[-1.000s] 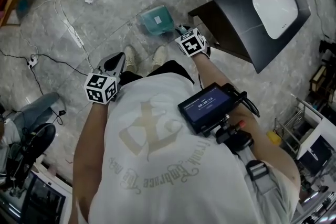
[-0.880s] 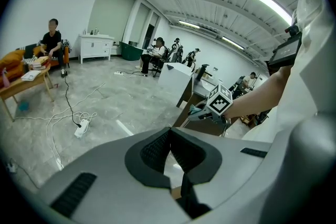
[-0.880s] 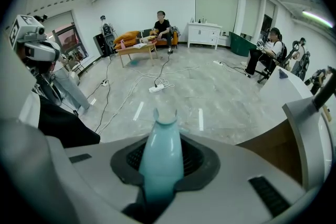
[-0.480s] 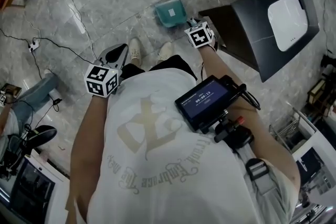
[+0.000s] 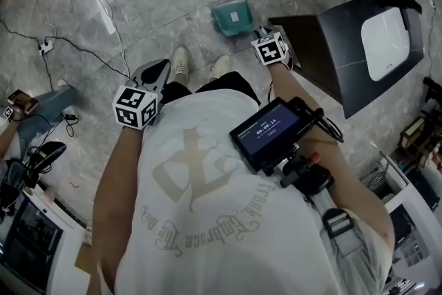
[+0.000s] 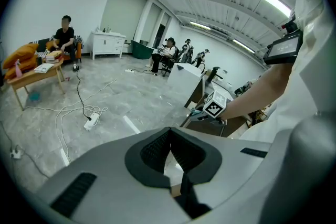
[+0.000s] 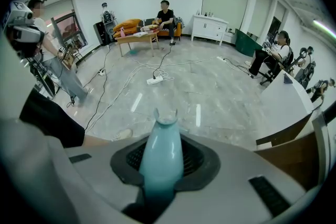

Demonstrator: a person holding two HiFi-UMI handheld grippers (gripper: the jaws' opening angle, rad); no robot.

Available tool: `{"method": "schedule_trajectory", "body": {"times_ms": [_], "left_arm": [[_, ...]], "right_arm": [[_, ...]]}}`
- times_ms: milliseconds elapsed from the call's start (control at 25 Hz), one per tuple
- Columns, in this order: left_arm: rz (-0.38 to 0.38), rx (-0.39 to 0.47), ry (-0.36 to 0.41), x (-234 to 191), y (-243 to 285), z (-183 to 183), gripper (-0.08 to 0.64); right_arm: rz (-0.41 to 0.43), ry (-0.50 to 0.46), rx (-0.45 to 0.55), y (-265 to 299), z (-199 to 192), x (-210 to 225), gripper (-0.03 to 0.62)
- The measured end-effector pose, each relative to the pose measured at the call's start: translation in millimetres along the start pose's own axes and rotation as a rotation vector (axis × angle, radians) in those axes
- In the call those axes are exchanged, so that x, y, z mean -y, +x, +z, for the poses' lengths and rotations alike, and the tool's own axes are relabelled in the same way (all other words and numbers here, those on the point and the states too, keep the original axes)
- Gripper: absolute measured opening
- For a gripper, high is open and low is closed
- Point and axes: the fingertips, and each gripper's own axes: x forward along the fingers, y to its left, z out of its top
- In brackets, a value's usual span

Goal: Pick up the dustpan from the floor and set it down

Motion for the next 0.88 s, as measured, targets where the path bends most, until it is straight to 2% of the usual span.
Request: {"method": "schedule_trajectory", "body": {"times_ms": [360,600,720,880], "left_arm": [[0.016,0.001,-0.017,3,-5,0,0.011],[0.001,-0.004,-0.01,4,-2,-4,0.011],[-0.016,-0.008,0.006,4,3,0,0.011],[-0.043,-0.012,0.031,3,10,11,0.011]], "right_arm": [[0.009,-0.069,-0.031,0,-22,-14,0.095],[0.04,-0.043,-0.053,5,-21,-24,0.1],[0.072,-0.031,-0.083,9,-25,-28,0.126],[0.052,-0.016,-0.092,3,-32,-24,0.161]]}}
